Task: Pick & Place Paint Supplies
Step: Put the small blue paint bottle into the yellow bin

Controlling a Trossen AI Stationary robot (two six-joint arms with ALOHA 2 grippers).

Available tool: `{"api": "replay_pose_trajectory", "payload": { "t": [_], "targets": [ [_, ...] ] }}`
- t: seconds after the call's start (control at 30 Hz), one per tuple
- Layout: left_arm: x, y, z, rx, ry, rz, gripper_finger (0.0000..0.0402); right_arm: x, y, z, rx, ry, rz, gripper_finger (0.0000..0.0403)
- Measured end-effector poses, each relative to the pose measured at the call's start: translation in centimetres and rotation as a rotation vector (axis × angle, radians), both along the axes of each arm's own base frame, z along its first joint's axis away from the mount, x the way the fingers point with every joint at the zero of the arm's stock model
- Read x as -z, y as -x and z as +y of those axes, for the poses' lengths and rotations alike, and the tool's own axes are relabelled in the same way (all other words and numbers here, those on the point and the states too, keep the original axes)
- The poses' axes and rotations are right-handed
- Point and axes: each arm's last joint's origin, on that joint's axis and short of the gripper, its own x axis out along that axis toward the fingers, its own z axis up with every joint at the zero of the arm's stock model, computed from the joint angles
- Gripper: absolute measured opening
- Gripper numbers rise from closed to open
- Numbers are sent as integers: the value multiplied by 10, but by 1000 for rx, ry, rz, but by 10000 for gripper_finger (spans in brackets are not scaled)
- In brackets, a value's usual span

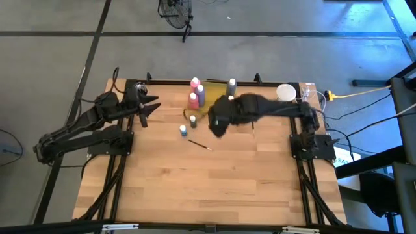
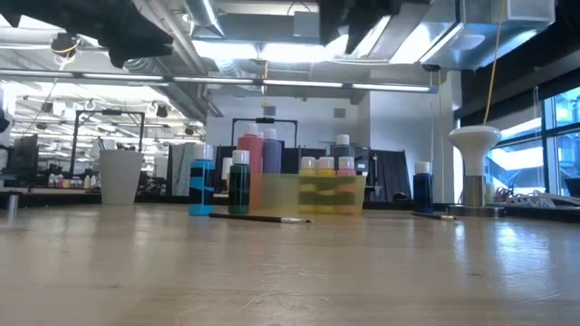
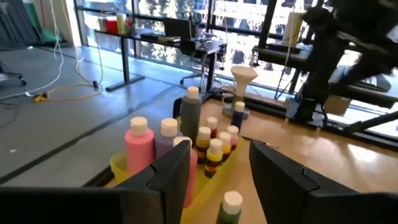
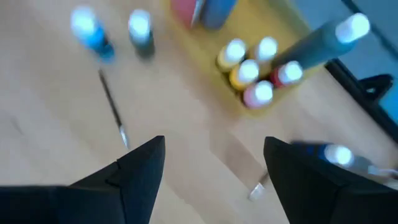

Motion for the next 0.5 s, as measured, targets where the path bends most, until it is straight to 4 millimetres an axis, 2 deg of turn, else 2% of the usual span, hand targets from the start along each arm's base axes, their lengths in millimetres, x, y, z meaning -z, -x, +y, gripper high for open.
{"api": "replay_pose_trajectory", "payload": {
  "t": [0.03,0.17,0.3,0.37,0.43,0.5],
  "targets": [
    [0,1,-1,2,1,2,161,1,-2,-9,29,-11,-22,275],
    [2,2,-1,2,7,14,161,-9,15,-44,123,-116,-49,275],
    [4,2,-2,2,18,34,161,1,23,-80,247,-152,-3,275],
    [5,2,-2,1,24,44,162,-2,30,-97,307,-174,-25,275],
    [5,2,-2,0,22,40,162,2,39,-114,371,-211,-7,275],
    [5,2,-2,0,23,43,162,16,43,-131,433,-248,33,275]
  ]
}}
